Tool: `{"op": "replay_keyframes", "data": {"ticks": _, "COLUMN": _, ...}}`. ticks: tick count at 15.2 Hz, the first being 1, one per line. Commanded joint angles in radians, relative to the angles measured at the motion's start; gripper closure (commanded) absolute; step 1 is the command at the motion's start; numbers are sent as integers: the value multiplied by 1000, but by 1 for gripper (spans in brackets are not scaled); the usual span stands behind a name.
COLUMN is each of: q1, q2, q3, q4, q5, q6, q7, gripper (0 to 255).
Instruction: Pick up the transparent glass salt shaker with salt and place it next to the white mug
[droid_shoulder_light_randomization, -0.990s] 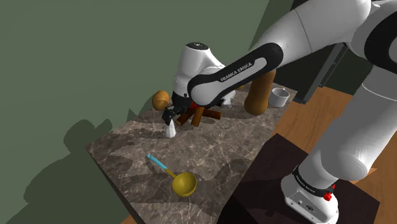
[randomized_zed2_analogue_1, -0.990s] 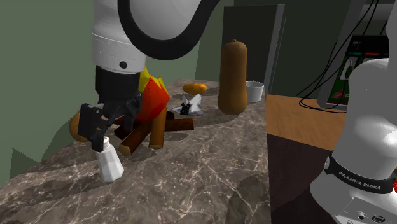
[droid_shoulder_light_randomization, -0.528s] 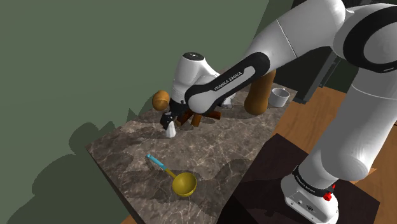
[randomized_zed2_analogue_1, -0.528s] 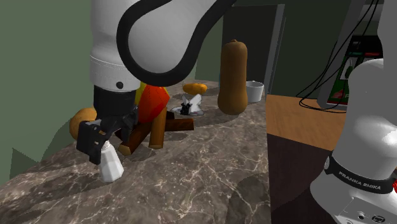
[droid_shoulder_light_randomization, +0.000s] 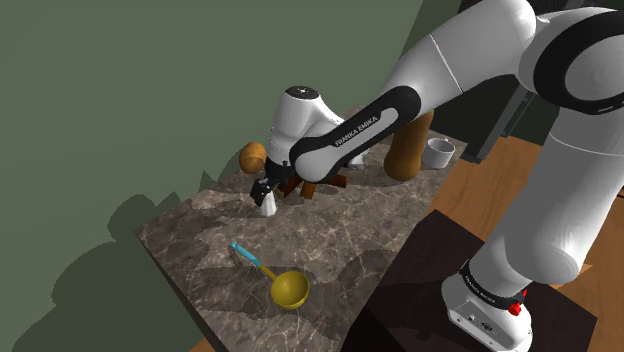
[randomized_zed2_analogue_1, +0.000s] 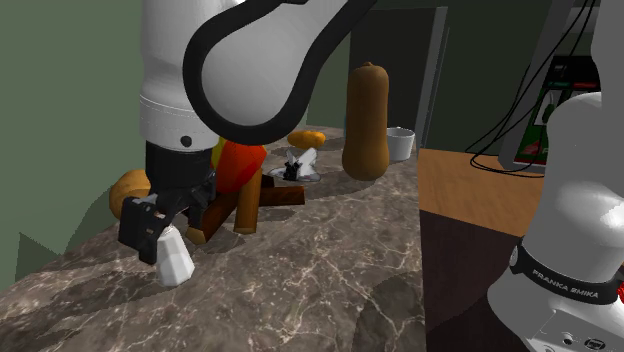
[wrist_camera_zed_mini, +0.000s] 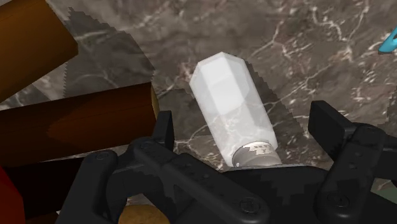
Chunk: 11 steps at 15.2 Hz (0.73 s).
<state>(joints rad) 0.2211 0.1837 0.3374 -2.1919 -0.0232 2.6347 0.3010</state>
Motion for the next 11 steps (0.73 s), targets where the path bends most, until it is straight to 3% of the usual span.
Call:
{"op": "replay_keyframes", "data": {"ticks": 1, "q1": 0, "q2": 0, "q3": 0, "q4": 0, "q5": 0, "q6": 0, "q7": 0, "gripper": 255}}
{"op": "replay_keyframes", "data": {"ticks": 11, "q1": -1, "q2": -9, "q3": 2, "q4": 3, "q5": 5, "q6": -12, "q7": -3, "gripper": 255}}
